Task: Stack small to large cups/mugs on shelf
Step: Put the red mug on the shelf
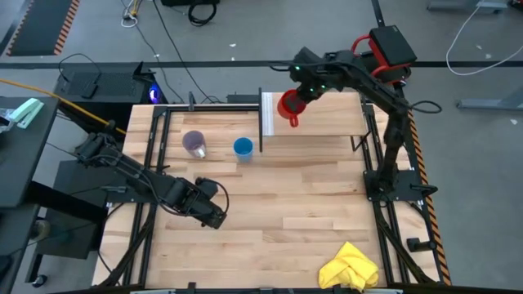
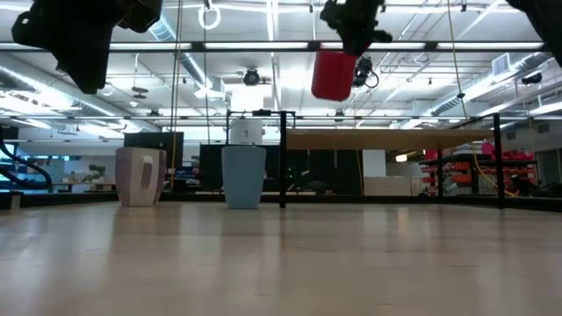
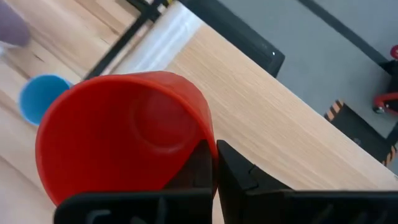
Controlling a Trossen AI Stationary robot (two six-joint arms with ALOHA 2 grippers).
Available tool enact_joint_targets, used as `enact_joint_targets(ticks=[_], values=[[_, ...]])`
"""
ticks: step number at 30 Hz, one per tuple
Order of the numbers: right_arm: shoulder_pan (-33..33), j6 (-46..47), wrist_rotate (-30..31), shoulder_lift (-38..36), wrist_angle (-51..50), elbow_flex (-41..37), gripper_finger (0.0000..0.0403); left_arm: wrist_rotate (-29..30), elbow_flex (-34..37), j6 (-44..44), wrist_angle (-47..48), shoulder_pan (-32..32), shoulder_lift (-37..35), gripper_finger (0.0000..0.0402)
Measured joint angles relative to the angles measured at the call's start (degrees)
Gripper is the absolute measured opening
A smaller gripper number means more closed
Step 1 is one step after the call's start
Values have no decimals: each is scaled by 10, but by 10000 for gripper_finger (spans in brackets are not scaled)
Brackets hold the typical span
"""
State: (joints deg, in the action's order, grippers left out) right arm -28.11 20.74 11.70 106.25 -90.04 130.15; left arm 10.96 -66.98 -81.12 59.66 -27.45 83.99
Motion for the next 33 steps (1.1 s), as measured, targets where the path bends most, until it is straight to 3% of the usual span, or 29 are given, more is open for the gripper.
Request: enact_joint_targets(ticks=[17, 33], values=[[-10, -33, -32, 91, 44, 0, 8, 0, 0, -1, -2, 10, 0, 69], [-55, 2, -67, 97, 23, 0, 9, 0, 0, -2, -17, 10, 0, 65]])
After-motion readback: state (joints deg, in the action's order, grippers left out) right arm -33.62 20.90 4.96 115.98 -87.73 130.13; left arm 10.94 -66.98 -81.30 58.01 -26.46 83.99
